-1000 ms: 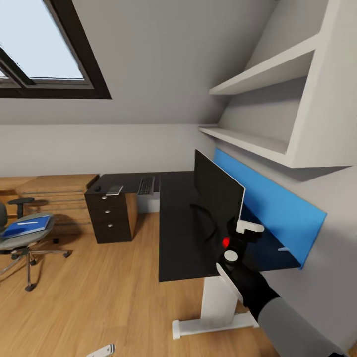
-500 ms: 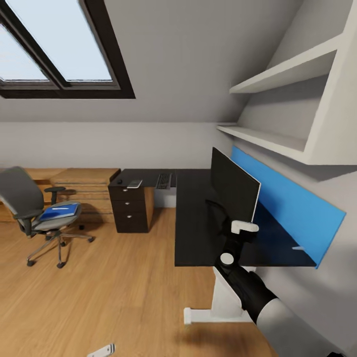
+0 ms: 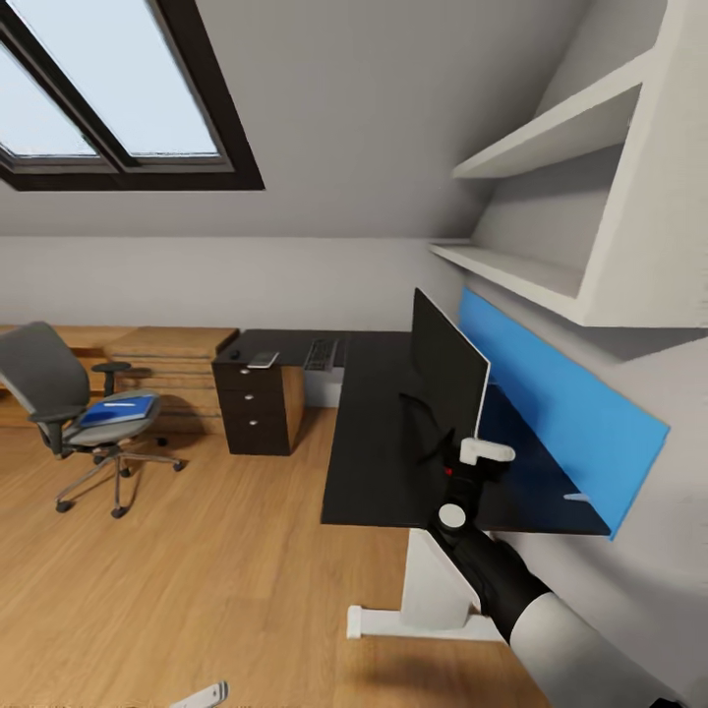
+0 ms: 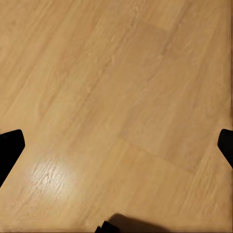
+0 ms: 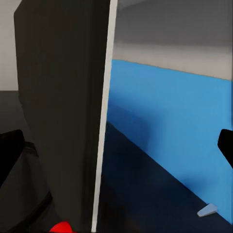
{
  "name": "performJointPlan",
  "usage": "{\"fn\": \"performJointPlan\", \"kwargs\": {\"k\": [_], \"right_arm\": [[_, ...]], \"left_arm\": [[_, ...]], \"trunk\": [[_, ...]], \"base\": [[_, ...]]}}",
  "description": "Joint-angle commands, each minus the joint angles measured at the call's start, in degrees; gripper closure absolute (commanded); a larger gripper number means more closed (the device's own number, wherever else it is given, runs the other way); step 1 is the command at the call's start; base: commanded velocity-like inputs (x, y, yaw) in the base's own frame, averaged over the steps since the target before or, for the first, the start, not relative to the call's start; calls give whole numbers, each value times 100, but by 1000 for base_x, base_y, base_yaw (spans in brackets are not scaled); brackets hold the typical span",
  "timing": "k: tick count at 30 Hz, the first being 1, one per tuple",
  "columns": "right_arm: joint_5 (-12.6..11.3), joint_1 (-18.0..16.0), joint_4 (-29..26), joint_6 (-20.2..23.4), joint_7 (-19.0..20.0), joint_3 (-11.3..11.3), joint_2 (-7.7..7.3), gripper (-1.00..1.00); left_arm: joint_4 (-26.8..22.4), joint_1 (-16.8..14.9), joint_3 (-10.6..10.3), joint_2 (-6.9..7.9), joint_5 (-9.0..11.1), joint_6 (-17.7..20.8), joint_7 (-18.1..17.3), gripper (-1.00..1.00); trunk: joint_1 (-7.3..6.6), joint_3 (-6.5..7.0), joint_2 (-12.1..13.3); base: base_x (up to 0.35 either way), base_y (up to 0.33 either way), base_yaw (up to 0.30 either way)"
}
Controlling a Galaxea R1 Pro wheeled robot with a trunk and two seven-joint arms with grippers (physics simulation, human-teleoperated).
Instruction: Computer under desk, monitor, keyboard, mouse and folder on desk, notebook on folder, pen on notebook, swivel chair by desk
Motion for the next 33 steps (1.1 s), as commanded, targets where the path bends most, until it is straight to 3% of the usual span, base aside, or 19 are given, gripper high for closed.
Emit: {"fn": "performJointPlan", "kwargs": {"k": [1, 21, 24, 26, 30, 33], "right_arm": [[-60, -9, 41, -84, 13, 31, -6, -100], [-57, -9, 127, -298, 105, 31, -11, -100], [-15, -4, 122, -623, 141, 35, -117, -100], [-21, -2, 124, -703, 289, 33, -178, -100], [-96, 0, 130, -773, 1060, 23, -403, -100], [-332, 0, 131, -789, 1713, 7, -534, -100]], "left_arm": [[-5, -6, -46, 9, 61, -40, 37, -100], [-5, -6, -46, 9, 62, -53, 40, -100], [-5, -6, -53, 9, 61, -53, 45, -100], [-5, -6, -54, 9, 58, -53, 45, -100], [-5, -6, -55, 9, 56, -55, 46, -100], [-5, -6, -55, 9, 54, -60, 39, -100]], "trunk": [[1, -11, -8], [1, -19, -8], [1, -19, -8], [1, -19, -8], [1, -19, -8], [1, -19, -8]], "base": [[0, -155, 2], [0, -20, 0], [0, 0, 0], [0, 0, 0], [0, 0, 0], [0, 0, 0]]}}
